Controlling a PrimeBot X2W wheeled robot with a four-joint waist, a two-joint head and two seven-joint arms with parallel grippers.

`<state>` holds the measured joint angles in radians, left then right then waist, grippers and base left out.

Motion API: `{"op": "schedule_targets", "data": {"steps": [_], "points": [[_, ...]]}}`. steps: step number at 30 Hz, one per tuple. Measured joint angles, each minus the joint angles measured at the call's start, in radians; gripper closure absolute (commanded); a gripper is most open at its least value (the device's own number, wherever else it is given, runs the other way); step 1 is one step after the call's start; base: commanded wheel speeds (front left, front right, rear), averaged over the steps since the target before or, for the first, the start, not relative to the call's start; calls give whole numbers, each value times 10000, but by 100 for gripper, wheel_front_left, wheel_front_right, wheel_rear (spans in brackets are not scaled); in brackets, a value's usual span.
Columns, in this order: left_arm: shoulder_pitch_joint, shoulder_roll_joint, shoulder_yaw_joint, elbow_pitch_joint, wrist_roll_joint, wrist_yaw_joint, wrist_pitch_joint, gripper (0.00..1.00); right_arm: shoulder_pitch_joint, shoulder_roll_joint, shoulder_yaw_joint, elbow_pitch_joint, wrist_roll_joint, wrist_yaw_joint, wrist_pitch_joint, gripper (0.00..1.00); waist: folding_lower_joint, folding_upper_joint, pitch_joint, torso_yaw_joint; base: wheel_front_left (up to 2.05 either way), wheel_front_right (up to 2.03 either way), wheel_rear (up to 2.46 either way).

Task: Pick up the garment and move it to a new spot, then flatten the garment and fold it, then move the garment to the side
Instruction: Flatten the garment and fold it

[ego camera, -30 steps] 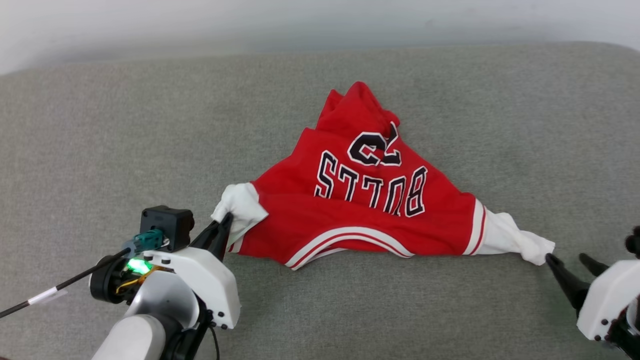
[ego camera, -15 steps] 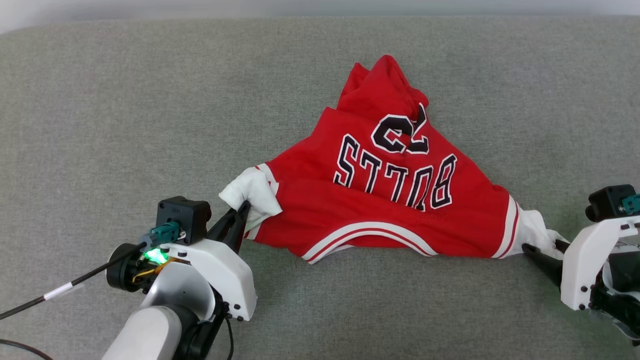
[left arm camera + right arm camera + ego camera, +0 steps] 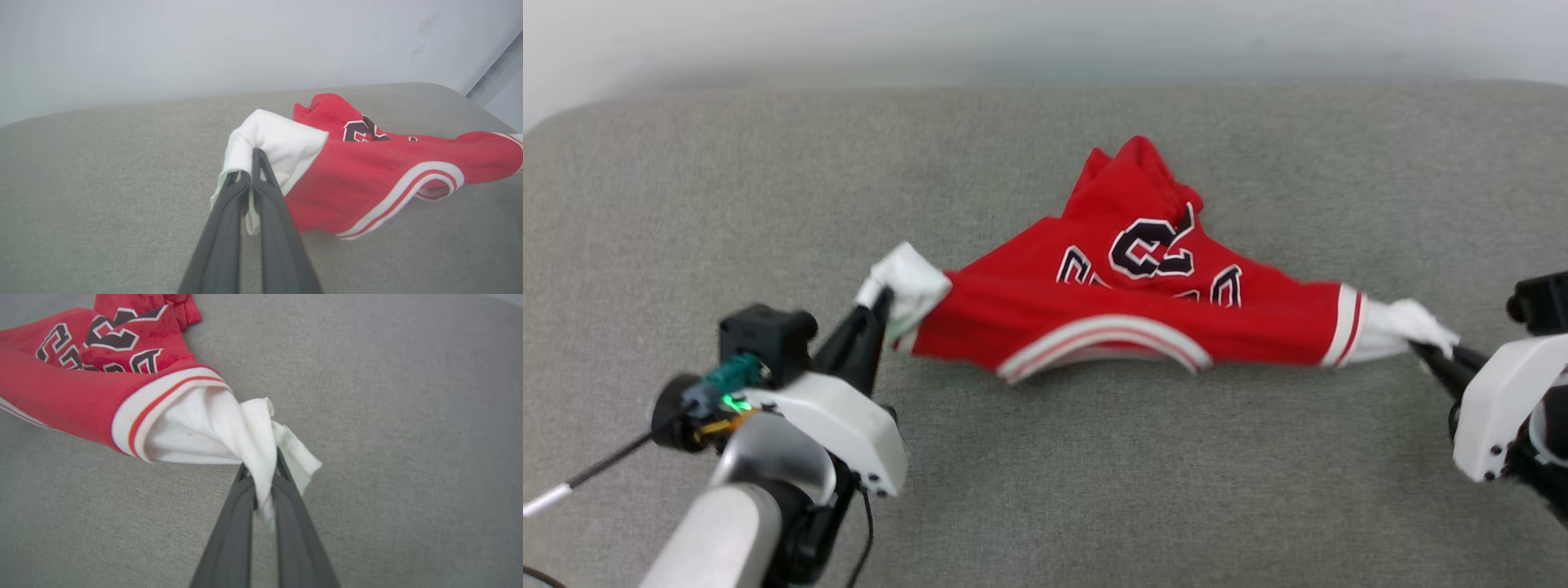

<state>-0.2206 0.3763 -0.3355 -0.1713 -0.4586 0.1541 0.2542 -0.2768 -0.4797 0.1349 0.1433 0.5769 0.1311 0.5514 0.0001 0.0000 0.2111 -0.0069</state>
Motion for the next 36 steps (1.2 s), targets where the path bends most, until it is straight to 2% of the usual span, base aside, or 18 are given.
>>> {"op": "schedule_targets", "data": {"steps": [7, 14, 23, 28, 36], "points": [[-1321, 128, 510, -234, 52, -63, -385, 100, -737, 247, -857, -1087, -844, 4, -646, 100, -1, 0, -589, -289, 0, 0, 0], [-4198, -50, 690, 663, 12, -520, -558, 100, -3066, 633, -1277, -1007, -1177, 2, -1145, 100, 0, 0, -438, -470, 0, 0, 0], [-8798, -374, 972, 2734, 228, -968, -1081, 100, -7105, 602, -1308, -59, -1126, 2, -1935, 100, 0, 0, 926, -544, 0, 0, 0], [-11082, -339, 1118, 3950, 493, -1189, -1611, 100, -9250, 497, -1133, 616, -1116, 4, -2472, 100, 1, 0, 1962, -576, 0, 0, 0], [-13499, -268, 1141, 5653, 715, -1463, -2276, 100, -11887, 568, -522, 2236, -1103, 4, -3442, 100, 1, 0, 3485, -758, 0, 0, 0]]}}
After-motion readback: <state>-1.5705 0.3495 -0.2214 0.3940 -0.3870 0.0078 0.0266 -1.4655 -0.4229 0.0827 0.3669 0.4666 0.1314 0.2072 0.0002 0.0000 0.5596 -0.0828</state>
